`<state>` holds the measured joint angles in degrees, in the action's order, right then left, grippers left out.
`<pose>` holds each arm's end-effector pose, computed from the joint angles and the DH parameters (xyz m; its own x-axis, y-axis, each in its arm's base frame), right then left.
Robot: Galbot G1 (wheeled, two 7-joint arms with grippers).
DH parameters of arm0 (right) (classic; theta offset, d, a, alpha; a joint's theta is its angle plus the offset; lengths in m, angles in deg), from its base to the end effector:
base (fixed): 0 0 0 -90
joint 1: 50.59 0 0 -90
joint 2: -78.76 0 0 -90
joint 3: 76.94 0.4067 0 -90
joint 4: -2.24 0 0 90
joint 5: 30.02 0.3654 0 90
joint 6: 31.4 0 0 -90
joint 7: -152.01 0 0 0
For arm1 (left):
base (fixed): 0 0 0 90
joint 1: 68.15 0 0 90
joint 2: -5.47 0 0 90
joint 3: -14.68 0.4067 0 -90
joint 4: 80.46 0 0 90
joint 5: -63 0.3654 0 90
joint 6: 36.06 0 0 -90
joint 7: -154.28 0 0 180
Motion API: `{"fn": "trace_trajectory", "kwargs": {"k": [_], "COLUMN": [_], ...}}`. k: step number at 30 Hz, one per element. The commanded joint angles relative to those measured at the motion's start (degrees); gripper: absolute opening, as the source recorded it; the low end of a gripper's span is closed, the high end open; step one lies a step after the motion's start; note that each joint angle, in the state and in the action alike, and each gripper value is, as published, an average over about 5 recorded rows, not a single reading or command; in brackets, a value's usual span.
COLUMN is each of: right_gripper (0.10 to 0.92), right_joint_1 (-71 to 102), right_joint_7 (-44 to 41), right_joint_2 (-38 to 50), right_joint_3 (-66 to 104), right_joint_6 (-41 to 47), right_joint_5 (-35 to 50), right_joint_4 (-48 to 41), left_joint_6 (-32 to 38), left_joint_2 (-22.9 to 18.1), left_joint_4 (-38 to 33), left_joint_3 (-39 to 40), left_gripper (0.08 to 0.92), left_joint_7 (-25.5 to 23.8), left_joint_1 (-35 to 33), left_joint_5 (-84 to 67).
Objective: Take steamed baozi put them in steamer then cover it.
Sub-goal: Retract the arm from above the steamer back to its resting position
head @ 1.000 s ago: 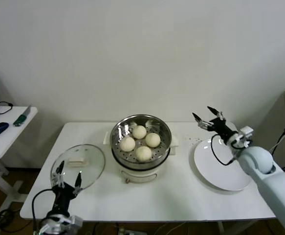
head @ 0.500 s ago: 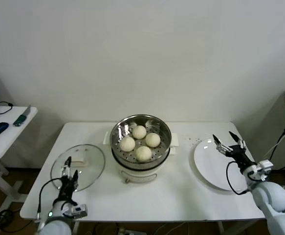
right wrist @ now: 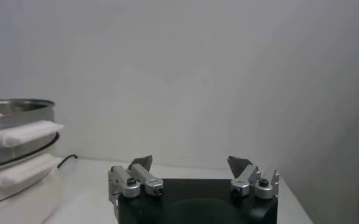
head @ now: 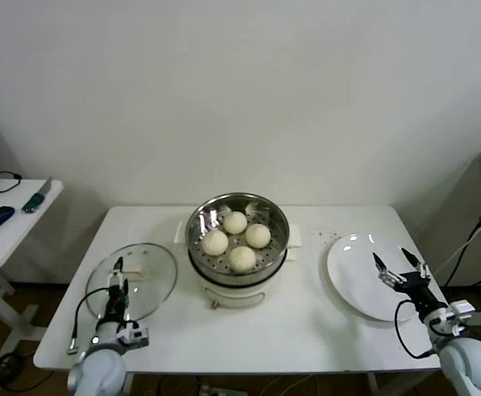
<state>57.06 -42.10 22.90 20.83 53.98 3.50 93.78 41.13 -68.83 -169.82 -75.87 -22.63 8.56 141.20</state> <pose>0.2537 -0.2636 -0.3963 -0.9797 -0.1504 0.1326 -0.1524 0.9883 -0.0050 0.2649 0.1145 -0.4679 -0.9595 -0.2291 0.1641 0.1866 -0.0804 0.9791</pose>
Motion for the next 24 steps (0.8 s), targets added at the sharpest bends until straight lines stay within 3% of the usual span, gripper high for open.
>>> {"fn": "trace_trajectory", "kwargs": {"k": [1, 24], "right_gripper": [0.823, 0.823], "right_joint_1": [2.74, 2.24], "right_joint_7": [-0.66, -2.0], "right_joint_2": [-1.07, -2.89], "right_joint_3": [1.81, 0.87], "right_joint_6": [-0.61, -1.58], "right_joint_5": [-1.37, -4.64], "right_joint_4": [0.09, -0.9], "left_joint_6": [0.33, 1.21], "left_joint_2": [-0.31, -0.27], "left_joint_4": [8.89, 15.54], "left_joint_3": [0.37, 1.69], "left_gripper": [0.823, 0.817], "left_joint_7": [2.76, 6.24], "left_joint_1": [5.9, 12.47], "left_joint_5": [2.27, -0.77]}}
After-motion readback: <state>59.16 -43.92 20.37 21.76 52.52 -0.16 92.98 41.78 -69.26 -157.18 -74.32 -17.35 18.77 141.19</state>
